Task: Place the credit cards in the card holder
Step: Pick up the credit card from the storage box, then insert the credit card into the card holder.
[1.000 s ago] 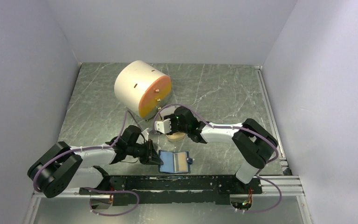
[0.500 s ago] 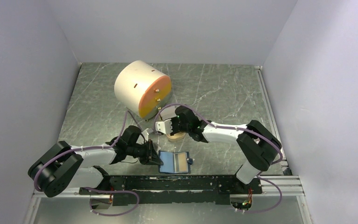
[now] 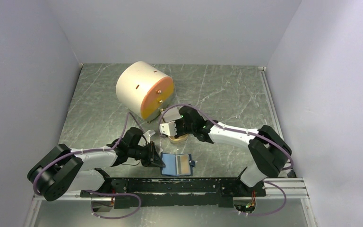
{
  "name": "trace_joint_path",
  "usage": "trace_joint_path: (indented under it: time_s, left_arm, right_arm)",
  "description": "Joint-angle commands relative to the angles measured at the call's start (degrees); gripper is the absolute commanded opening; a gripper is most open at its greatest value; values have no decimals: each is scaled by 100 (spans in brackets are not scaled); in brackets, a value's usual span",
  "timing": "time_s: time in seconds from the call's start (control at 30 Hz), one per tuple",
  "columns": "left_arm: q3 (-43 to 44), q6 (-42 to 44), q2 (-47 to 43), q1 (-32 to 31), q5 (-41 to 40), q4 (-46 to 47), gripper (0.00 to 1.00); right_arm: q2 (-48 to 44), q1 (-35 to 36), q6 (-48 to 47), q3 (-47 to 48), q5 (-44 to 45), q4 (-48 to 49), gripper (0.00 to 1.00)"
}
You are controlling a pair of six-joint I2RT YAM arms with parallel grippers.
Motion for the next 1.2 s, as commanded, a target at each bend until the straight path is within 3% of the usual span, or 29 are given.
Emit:
trace_joint_path:
  time_s: [0.0, 0.27, 0.43, 0.6, 0.8, 1.0, 1.17]
  left_arm:
    - [40, 45, -37, 28, -11, -111, 11]
    - [-76, -96, -36, 30, 12, 243, 11]
    - [43, -62, -153, 30, -97, 43, 10]
    - [0, -94, -311, 28, -300, 99, 10]
    - [-4, -31, -416, 28, -343, 183, 11]
    - [-154, -187, -331, 25, 50, 951, 12]
    - [-281, -323, -200, 18, 249, 1409, 13]
  right_arm:
    - [-274, -29, 86, 197, -210, -574, 0]
    - [-1082, 25, 444, -174, -103, -557, 0]
    - [-1452, 24, 1314, -20, 41, -634, 0]
    - [-1512, 24, 3232, 582, 575, -1123, 0]
    - [-2298, 25, 6138, 284, 395, -910, 0]
    - [-2707, 47, 8467, -418, -561, -879, 0]
    - [-3285, 60, 10280, -1541, -512, -419, 0]
